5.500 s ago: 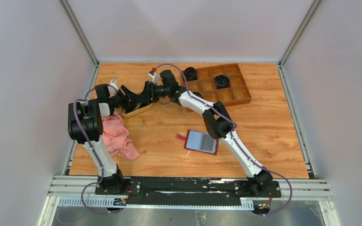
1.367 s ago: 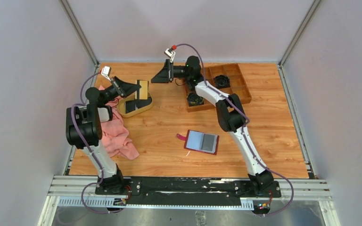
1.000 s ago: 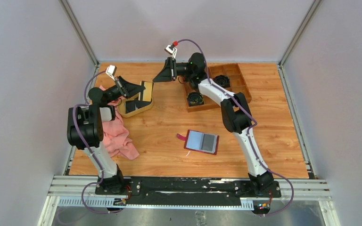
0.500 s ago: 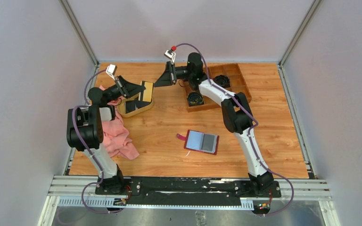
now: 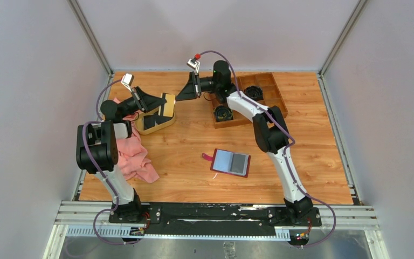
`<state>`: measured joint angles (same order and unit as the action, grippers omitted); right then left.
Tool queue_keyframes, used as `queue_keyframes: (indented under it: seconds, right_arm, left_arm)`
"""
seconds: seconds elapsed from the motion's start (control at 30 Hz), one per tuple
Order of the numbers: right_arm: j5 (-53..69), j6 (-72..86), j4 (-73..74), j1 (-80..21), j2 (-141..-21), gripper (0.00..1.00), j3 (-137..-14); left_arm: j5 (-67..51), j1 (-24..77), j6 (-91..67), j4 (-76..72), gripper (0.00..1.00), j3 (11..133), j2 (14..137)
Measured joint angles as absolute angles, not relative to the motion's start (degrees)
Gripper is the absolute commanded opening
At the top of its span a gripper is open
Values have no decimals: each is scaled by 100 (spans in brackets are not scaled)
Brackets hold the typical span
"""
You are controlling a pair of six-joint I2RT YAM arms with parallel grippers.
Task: Put the credit cards into the card holder
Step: Pick up the credit card from the storage box.
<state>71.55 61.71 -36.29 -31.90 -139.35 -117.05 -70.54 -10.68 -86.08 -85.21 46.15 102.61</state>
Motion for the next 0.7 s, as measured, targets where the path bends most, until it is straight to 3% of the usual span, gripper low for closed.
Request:
queue_keyframes:
  seconds: [0.7]
  right_arm:
    - [7175, 6418, -3347, -3218, -14084, 34, -12206]
  left_arm:
    - [-7037, -1039, -8641, -8527, 0, 4591, 10252]
